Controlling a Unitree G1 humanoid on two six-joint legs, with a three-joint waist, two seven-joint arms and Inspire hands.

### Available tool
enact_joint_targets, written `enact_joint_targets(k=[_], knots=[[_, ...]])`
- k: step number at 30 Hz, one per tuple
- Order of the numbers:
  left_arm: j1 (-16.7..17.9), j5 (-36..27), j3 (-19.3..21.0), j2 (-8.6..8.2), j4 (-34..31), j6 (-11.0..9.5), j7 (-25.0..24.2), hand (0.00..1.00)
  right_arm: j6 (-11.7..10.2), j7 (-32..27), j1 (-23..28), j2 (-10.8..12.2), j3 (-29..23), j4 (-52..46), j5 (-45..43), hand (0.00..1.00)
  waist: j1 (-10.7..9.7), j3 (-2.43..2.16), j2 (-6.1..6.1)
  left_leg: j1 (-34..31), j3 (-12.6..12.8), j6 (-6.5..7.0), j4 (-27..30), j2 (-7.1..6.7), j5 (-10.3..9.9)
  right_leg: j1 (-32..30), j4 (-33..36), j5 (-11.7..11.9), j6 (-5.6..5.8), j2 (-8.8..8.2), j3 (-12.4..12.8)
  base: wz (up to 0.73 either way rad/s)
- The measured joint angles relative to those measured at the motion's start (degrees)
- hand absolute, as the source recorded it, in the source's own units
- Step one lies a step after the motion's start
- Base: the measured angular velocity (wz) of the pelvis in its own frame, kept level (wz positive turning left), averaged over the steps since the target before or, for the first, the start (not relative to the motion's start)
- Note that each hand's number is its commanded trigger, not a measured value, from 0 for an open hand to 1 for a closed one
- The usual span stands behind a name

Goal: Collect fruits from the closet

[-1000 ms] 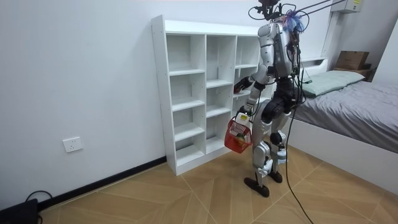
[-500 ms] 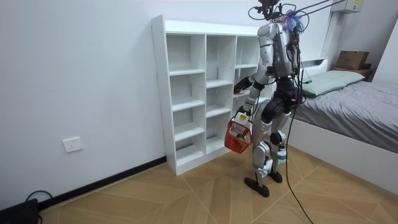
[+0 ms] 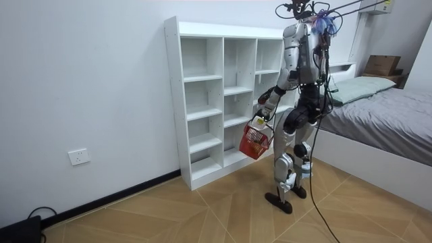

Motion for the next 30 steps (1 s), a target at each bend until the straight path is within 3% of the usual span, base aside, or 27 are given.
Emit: enact_joint_targets(k=[7, 12, 23, 30], knots=[[1.3, 1.1, -0.5, -0.58, -2.6, -0.5, -0.2, 1.0, -0.1, 5.6, 7.1, 2.2, 1.0, -5.9, -4.8, 1.0, -0.4, -0.48, 0.6, -0.4, 0.9, -0.06, -0.2, 0.59, 0.0, 0.1, -1.8, 1.0, -0.24, 0.67, 0.1, -0.05], [2.3, 0.9, -1.2, -0.57, -4.9, -0.7, -0.1, 1.0, -0.3, 9.0, 10.7, 2.5, 5.4, -7.4, -5.2, 1.0, -0.9, -0.8, 1.13, -0.2, 1.0, -0.08, -0.4, 0.61, 0.0, 0.1, -1.9, 1.0, -0.23, 0.69, 0.2, 0.0], [2.8, 1.0, -2.3, 0.07, -4.9, -1.3, 0.0, 1.0, -0.3, 13.8, 13.1, 2.4, 7.3, -8.7, -6.3, 1.0, -1.3, -0.69, 1.36, -0.4, 0.9, -0.14, -0.4, 0.65, 0.0, 0.0, -1.9, 1.0, -0.25, 0.75, 0.2, 0.0], [3.2, 0.1, -3.5, 0.21, -4.9, -1.9, 0.0, 1.0, -0.3, 15.7, 14.1, 2.4, 8.2, -8.7, -8.4, 1.0, -1.3, -0.25, 2.02, -0.8, 0.8, -0.23, -0.1, 0.72, -0.2, -0.2, -1.9, 1.0, -0.25, 0.78, 0.1, 0.0]])
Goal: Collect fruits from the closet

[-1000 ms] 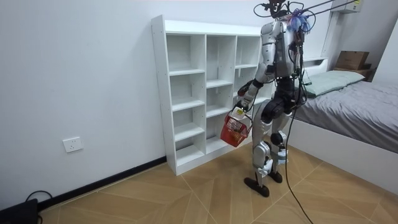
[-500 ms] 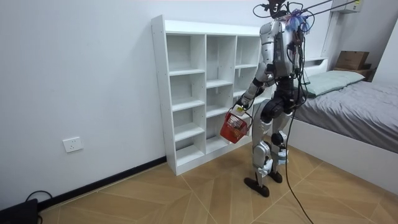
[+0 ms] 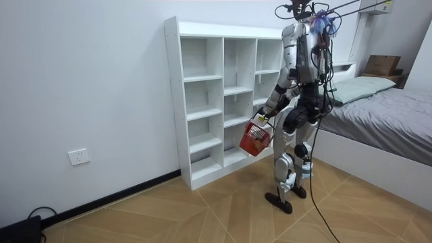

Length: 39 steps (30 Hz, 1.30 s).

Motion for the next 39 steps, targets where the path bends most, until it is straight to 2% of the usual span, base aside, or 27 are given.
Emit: enact_joint_targets(k=[4, 16, 26, 32, 39], knots=[[-0.1, -0.1, -0.6, -0.02, 0.0, 0.0, -0.1, 1.0, 0.0, 0.7, -0.1, 0.1, 0.0, 0.0, -1.2, 1.0, -0.1, 0.31, 0.5, -0.2, 0.0, -0.01, 0.0, 0.04, 0.0, -0.3, 0.0, 0.0, -0.02, 0.03, 0.0, 0.0], [-0.7, -0.1, -0.4, -0.63, 0.0, 0.0, -1.2, 1.0, 0.5, 0.7, -0.9, 2.5, 0.0, 2.1, -6.5, 1.0, 0.0, 0.31, 0.48, -1.8, 0.1, -0.04, 0.1, 0.1, 0.0, -1.8, 0.0, -0.1, -0.05, 0.05, -0.1, 0.0], [-0.8, -0.2, -0.4, -1.17, 0.0, 0.2, -2.4, 1.0, 1.7, 0.5, -2.7, 2.5, -0.3, 4.8, -7.0, 1.0, 0.1, 0.31, 0.47, -1.8, 0.0, -0.04, 0.1, 0.09, 0.0, -1.8, 0.1, -0.1, -0.06, 0.05, 0.1, 0.0], [-0.9, -0.3, -0.3, -1.3, -0.2, 0.1, -2.4, 1.0, 1.7, -1.3, -4.2, 2.5, -0.7, 6.7, -7.9, 1.0, 0.1, 0.36, 0.38, -1.7, 0.1, -0.04, 0.1, 0.09, 0.0, -1.8, 0.2, -0.1, -0.06, 0.06, 0.2, 0.0], [-1.2, -4.1, -0.6, -1.72, -1.6, -0.8, -2.3, 1.0, 1.6, -2.2, -5.3, 3.4, -0.6, 9.1, -8.7, 1.0, 0.2, 0.37, 0.37, -1.7, 0.1, -0.05, 0.0, 0.09, 0.0, -1.8, 0.1, -0.1, -0.06, 0.08, 0.2, 0.0]])
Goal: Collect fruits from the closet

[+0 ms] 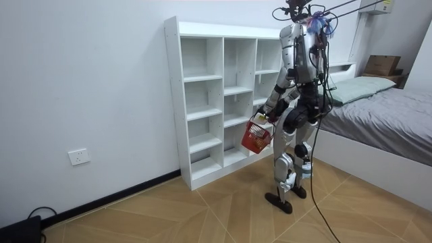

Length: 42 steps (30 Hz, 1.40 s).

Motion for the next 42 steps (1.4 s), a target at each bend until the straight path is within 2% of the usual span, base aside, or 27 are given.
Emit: enact_joint_targets(k=[4, 17, 28, 34, 42], knots=[[-0.1, -2.3, 0.0, 0.03, -0.4, -0.6, 0.0, 1.0, 0.0, -1.1, -0.1, 0.5, 0.0, 1.6, 0.0, 1.0, 0.0, 0.0, 0.0, 0.0, 0.0, 0.0, -0.1, 0.0, 0.0, 0.0, -0.1, 0.0, 0.0, 0.01, 0.0, 0.0], [-0.1, -2.8, -0.1, 0.04, -0.3, -1.1, 0.0, 1.0, 0.0, -1.6, -0.4, 1.1, 0.0, 2.0, 0.4, 1.0, 0.0, -0.01, 0.04, 0.0, 0.0, 0.0, -0.2, -0.01, 0.0, 0.0, -0.1, 0.0, 0.0, 0.04, 0.0, 0.0], [-0.2, -4.2, -4.4, 0.27, -0.3, -1.1, 0.0, 1.0, 0.0, -1.8, -2.1, 2.0, 1.6, 2.0, 2.4, 1.0, 0.0, 0.0, 0.03, 0.4, 0.0, -0.01, -0.3, -0.04, 0.0, 0.1, 0.1, -0.1, -0.02, -0.02, 0.0, 0.0], [-0.2, -4.7, -5.0, 0.22, -0.4, -0.8, 0.0, 1.0, 0.1, -2.6, -2.9, 3.0, 1.7, 2.0, 5.5, 1.0, -0.1, 0.01, 0.01, 0.4, 0.0, -0.01, -0.4, -0.06, 0.0, 0.1, 0.0, -0.1, -0.01, -0.02, 0.0, 0.0], [-0.5, -4.6, -5.0, 0.18, -0.3, -0.7, 0.0, 1.0, 0.2, -3.7, -2.9, 2.9, 2.2, 2.0, 7.0, 1.0, 0.0, 0.05, 0.06, 0.4, 0.0, -0.01, -0.5, -0.08, 0.0, 0.2, 0.0, -0.1, 0.01, -0.02, 0.0, 0.0]])
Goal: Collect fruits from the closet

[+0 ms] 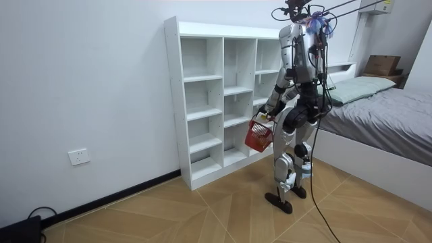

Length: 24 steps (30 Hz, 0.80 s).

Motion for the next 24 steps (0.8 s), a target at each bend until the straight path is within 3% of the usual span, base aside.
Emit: enact_joint_targets(k=[3, 6, 7, 8, 24], knots=[[0.0, 0.1, 0.0, 0.0, 0.0, 0.1, 0.0, 1.0, 0.0, -0.3, 0.0, 0.0, 0.0, 0.0, 0.2, 1.0, 0.0, 0.07, 0.11, 0.0, 0.0, 0.0, 0.0, 0.0, 0.0, 0.1, 0.0, 0.0, 0.0, 0.0, 0.0, 0.0], [0.0, 0.1, 0.0, -0.07, 0.0, 0.3, 0.0, 1.0, 0.0, -0.3, -0.5, 0.1, 0.0, 0.2, 0.1, 1.0, 0.1, 0.54, 0.43, 0.2, 0.2, 0.0, 0.0, 0.01, 0.0, 0.2, 0.0, 0.0, 0.0, 0.0, 0.0, 0.0], [0.0, 0.1, 0.0, -0.09, 0.0, 0.4, 0.0, 1.0, 0.0, -0.3, -0.9, 0.2, 0.0, 0.7, 0.1, 0.86, 0.1, 0.72, 0.62, 0.1, 0.2, 0.0, 0.0, 0.01, 0.0, 0.2, 0.0, 0.0, 0.0, 0.01, 0.0, 0.0], [0.0, 0.1, 0.0, -0.1, 0.0, 0.5, 0.0, 1.0, 0.0, -0.3, -1.1, 0.3, 0.0, 1.1, 0.1, 0.0, 0.1, 0.77, 0.69, 0.1, 0.2, 0.0, 0.0, 0.01, 0.0, 0.2, 0.0, 0.0, 0.0, 0.01, 0.0, 0.0], [-1.9, 0.0, 0.0, -1.72, 0.3, 0.7, 0.0, 1.0, 0.3, 0.4, -2.1, 0.8, 1.3, 3.1, -0.2, 0.0, 1.4, 0.78, 0.95, -0.5, 0.0, -0.01, 0.2, 0.08, 0.0, -0.3, 0.0, 0.0, -0.03, 0.08, 0.0, 0.0]])
